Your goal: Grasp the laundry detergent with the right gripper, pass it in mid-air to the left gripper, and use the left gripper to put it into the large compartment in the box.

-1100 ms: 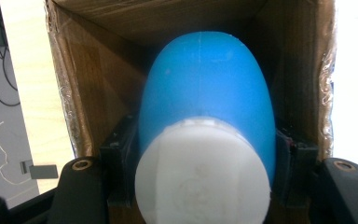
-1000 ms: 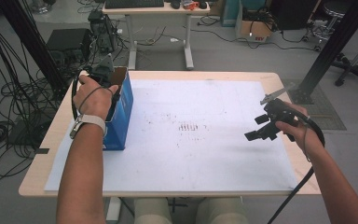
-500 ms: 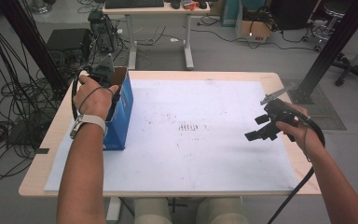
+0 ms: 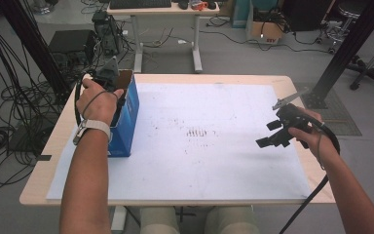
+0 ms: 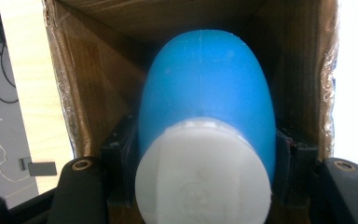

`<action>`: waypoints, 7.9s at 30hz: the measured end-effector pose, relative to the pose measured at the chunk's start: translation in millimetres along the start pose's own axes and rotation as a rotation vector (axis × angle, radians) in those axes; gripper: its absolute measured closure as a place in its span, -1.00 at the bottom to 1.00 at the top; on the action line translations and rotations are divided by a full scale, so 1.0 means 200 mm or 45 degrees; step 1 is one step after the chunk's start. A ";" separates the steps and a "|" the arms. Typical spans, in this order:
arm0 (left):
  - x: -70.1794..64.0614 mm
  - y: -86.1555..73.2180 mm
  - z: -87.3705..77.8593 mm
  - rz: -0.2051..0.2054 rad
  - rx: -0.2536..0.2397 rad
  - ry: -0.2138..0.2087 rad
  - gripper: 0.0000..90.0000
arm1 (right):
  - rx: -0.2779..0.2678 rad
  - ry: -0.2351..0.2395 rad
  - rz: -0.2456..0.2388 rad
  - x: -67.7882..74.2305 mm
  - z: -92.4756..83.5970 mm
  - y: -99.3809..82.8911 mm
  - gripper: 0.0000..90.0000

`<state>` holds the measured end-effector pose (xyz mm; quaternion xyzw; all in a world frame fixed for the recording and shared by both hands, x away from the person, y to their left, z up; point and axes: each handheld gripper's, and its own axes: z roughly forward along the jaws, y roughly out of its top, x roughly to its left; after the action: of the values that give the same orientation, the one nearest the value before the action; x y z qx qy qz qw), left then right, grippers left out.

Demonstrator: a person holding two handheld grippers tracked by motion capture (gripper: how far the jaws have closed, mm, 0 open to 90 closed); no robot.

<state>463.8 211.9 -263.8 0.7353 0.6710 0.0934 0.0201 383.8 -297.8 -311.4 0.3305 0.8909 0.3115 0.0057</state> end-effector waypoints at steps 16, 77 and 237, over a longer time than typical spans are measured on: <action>0.00 0.00 0.00 -0.001 -0.001 -0.004 -0.17 | -0.007 -0.002 0.001 0.00 0.00 0.00 -0.91; 0.00 -0.01 0.00 -0.002 -0.006 -0.003 -0.17 | -0.009 0.008 -0.008 0.00 0.01 -0.01 -0.91; -0.92 -0.23 -0.61 1.272 -0.458 -0.405 -0.79 | 0.003 0.052 -0.158 0.14 -0.09 0.04 -0.91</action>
<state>384.5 23.3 -172.1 0.9542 0.2026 0.0923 0.1997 363.3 -286.3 -285.9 0.2683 0.9099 0.3162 0.0064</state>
